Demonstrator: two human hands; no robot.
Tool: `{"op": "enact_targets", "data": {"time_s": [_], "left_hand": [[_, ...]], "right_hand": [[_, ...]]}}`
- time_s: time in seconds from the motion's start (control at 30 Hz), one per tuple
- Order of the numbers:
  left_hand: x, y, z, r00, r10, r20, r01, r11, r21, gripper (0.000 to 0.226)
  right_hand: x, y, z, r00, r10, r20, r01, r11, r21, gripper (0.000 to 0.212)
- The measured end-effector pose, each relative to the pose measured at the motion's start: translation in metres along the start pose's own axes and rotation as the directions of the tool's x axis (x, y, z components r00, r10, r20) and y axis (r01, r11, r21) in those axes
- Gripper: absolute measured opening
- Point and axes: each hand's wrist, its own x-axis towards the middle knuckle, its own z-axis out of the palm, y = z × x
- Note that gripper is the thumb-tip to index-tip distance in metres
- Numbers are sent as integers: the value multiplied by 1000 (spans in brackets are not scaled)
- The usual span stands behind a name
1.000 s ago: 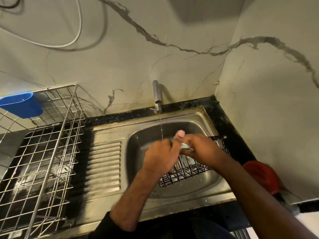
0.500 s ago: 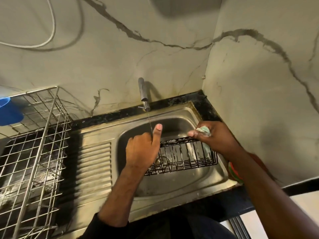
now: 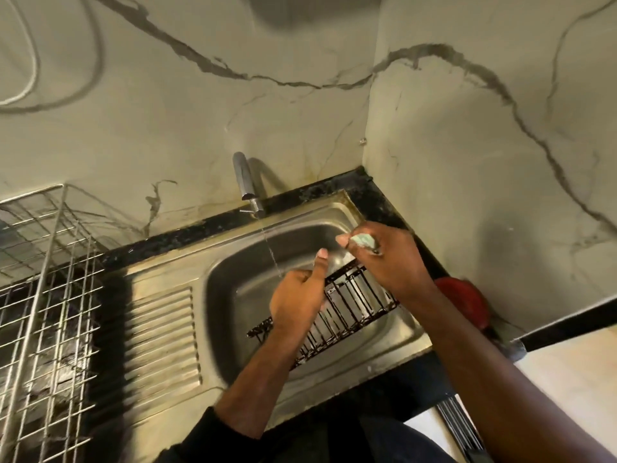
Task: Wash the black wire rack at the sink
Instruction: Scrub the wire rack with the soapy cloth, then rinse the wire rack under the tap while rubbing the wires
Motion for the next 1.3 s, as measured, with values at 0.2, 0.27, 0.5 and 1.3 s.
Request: {"op": "enact_targets", "data": {"time_s": [0.2, 0.27, 0.5, 1.3], "left_hand": [[10, -5, 15, 999, 2, 34, 2, 993, -120, 62], [9, 2, 20, 998, 41, 44, -35, 991, -127, 63], [6, 10, 46, 951, 276, 142, -273, 961, -42, 64], [46, -79, -45, 1000, -23, -2, 22, 994, -103, 54]], "right_hand": [[-30, 46, -40, 920, 274, -279, -230, 957, 179, 10], [-42, 63, -52, 899, 313, -306, -299, 950, 93, 13], [-77, 113, -72, 776, 588, -229, -619, 779, -99, 42], [47, 60, 92, 931, 279, 237, -262, 960, -103, 17]]}}
